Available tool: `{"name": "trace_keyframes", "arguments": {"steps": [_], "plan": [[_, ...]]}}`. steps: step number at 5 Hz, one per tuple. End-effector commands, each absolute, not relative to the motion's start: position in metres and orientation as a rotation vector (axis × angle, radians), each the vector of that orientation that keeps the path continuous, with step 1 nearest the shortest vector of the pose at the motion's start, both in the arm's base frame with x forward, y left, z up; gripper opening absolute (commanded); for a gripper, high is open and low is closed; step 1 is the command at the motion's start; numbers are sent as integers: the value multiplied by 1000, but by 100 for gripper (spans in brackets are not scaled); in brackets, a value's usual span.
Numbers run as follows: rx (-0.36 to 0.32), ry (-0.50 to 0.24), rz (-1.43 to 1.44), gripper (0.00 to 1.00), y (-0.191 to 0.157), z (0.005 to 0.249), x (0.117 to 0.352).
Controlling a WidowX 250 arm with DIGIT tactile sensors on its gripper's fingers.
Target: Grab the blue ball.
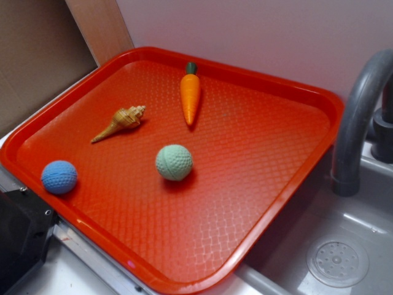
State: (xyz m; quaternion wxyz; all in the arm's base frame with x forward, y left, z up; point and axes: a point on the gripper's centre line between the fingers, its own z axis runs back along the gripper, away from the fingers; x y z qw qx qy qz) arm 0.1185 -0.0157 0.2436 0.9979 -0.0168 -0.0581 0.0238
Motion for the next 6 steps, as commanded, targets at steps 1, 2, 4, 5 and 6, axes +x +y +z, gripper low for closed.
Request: {"name": "trace_keyframes", "arguments": {"steps": [1, 2, 4, 5, 6], "plan": [[-34, -116, 48, 100, -16, 244, 118], [-49, -74, -28, 100, 2, 194, 121], [-13, -139, -47, 100, 24, 95, 110], [-30, -96, -52, 100, 16, 55, 118], [28, -27, -100, 100, 10, 31, 114]]}}
